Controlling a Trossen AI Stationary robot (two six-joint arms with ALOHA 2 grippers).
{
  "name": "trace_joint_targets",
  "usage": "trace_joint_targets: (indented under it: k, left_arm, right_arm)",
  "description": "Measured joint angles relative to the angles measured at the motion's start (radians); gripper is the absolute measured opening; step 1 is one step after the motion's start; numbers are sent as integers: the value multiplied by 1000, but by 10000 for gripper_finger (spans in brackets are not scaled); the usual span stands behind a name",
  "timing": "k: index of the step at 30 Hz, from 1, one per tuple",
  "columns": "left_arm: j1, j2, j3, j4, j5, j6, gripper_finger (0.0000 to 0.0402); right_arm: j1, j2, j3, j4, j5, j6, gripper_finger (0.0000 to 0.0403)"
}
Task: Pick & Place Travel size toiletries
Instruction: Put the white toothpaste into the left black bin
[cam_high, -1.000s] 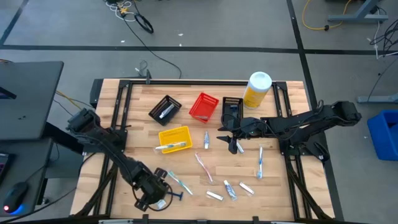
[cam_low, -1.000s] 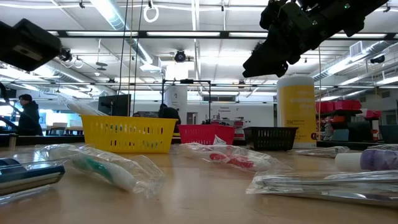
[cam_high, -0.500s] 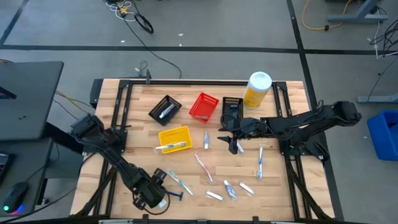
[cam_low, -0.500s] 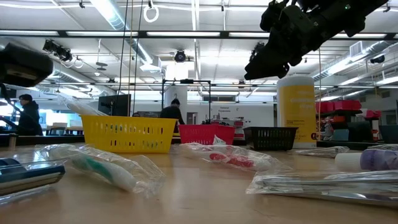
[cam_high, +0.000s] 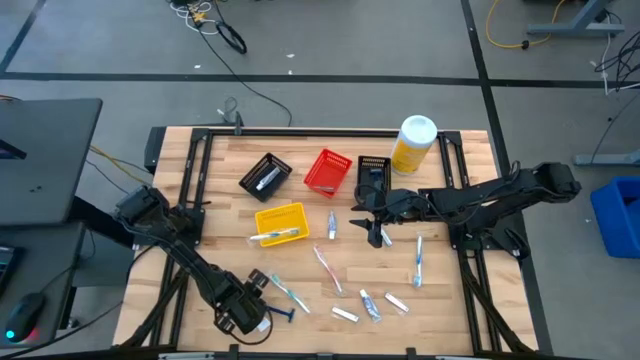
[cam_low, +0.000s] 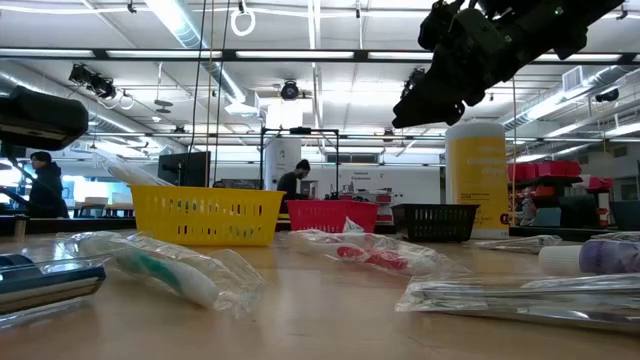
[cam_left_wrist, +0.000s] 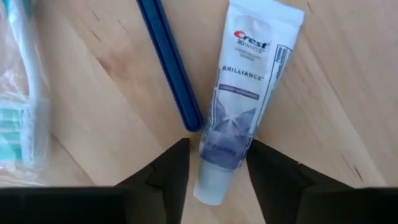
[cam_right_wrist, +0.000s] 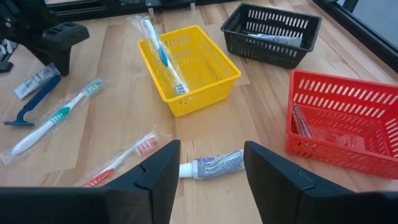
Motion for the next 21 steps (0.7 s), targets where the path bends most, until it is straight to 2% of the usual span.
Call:
trace_joint_targets:
  k: [8, 17, 21]
  left_arm:
    - [0, 0, 0, -4, -4, -69, 98]
    - [-4, 0, 0, -10, 3, -100, 114]
    - [-4, 0, 0, -10, -3, -153, 104]
  right_arm:
    - [0, 0, 0, -3, 0, 0, 188]
    - [0, 0, 0, -4, 0, 0, 187]
    - [0, 0, 0, -4, 0, 1, 189]
